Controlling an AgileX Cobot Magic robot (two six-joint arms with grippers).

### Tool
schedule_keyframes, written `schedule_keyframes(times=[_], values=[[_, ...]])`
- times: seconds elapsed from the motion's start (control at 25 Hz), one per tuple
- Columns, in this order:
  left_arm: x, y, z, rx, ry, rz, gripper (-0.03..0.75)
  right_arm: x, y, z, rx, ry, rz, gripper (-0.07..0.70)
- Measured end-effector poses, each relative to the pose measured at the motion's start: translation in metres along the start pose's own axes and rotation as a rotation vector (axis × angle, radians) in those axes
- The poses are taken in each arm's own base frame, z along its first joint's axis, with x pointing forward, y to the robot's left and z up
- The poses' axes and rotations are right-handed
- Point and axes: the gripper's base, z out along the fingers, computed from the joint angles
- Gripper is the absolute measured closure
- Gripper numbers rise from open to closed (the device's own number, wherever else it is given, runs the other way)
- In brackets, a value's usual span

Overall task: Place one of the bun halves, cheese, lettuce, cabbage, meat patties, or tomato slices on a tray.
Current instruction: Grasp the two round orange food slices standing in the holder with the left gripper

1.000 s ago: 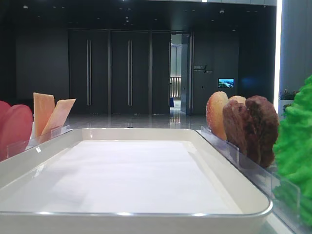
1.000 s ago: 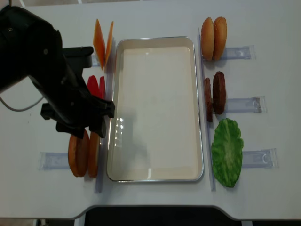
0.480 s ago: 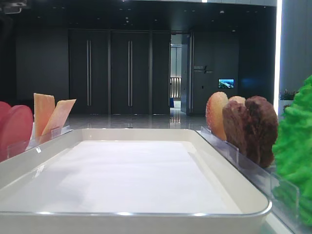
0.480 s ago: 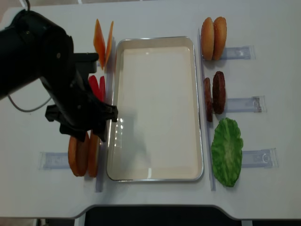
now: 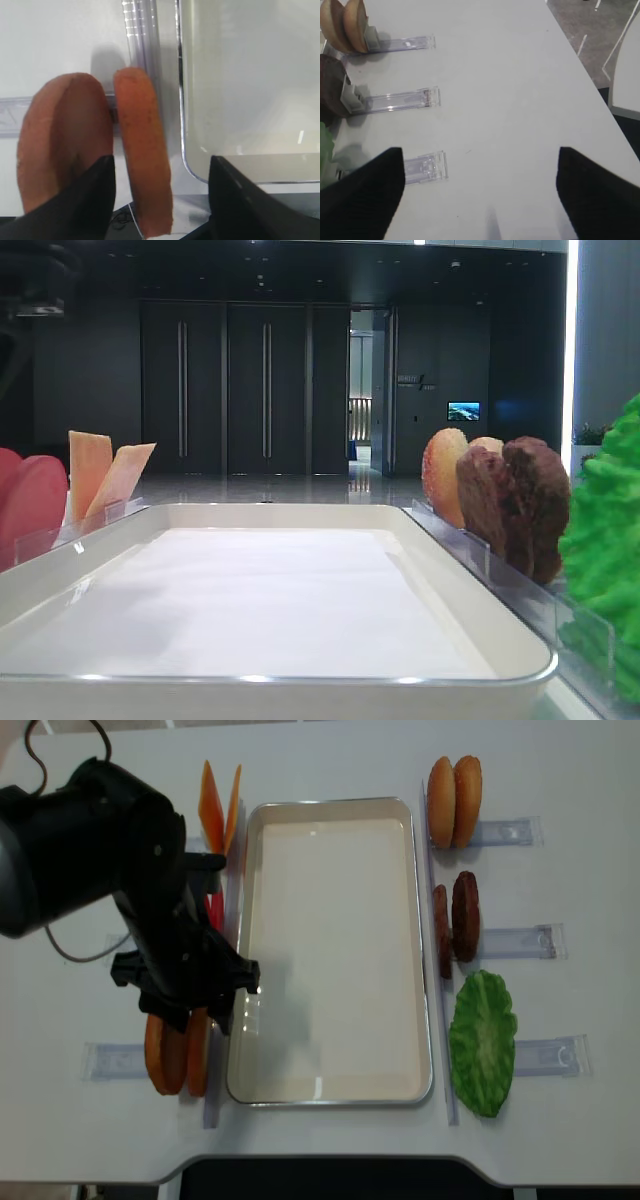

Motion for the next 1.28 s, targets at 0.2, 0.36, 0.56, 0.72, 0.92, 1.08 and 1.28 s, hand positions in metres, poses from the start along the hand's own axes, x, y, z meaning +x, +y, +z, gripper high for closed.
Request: schedule_keyframes(times=[0.2,0.36,0.56,0.72,0.92,1.08,1.28], values=[[-0.0023,-0.0004,0.0068,-0.024,0.018,0.007,0.264,0.0,0.0,0.0,0.0,0.0,0.0,0.047],[-0.0034,-0.0001,0.01,-0.039,0.025,0.012,0.264,0.0,0.0,0.0,0.0,0.0,0.0,0.047],[-0.0036,0.0004,0.0102,-0.046,0.025,0.015,0.271,0.0,0.0,0.0,0.0,0.0,0.0,0.047],[-0.003,0.0026,0.0101,-0.07,0.032,0.024,0.375,0.0,0.0,0.0,0.0,0.0,0.0,0.047],[-0.003,0.0038,0.01,-0.083,0.032,0.029,0.56,0.0,0.0,0.0,0.0,0.0,0.0,0.047],[-0.003,0.0039,0.01,-0.084,0.033,0.03,0.568,0.0,0.0,0.0,0.0,0.0,0.0,0.047],[-0.0027,0.0041,0.0099,-0.086,0.036,0.031,0.571,0.0,0.0,0.0,0.0,0.0,0.0,0.047]])
